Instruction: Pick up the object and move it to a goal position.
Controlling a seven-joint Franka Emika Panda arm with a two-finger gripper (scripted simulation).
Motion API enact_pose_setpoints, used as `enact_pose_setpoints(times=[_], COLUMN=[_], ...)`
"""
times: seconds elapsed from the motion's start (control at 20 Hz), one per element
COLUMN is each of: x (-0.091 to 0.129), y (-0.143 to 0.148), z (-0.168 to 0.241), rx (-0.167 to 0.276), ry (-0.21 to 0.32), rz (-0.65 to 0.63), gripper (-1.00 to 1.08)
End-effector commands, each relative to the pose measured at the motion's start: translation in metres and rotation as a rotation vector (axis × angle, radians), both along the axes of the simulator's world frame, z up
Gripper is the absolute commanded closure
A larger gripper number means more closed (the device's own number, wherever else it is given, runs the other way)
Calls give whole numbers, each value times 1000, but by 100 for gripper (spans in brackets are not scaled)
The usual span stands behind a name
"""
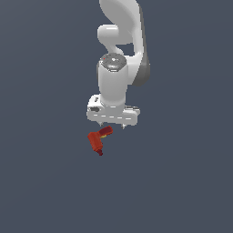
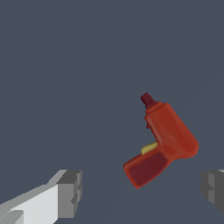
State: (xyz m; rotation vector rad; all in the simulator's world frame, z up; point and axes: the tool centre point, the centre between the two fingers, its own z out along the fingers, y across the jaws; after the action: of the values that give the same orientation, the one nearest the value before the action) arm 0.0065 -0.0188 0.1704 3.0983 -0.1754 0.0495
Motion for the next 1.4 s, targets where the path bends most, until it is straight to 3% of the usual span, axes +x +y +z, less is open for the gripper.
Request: enact_pose_setpoints(times=[0.0, 0.8, 1.35], x=[-2, -29, -41], y=[-4, -41, -55], z=[-10, -89, -114], rx=[-8, -84, -115], ry=[1, -14, -29], rz=[-46, -429, -561], gripper=[-100, -100, -100])
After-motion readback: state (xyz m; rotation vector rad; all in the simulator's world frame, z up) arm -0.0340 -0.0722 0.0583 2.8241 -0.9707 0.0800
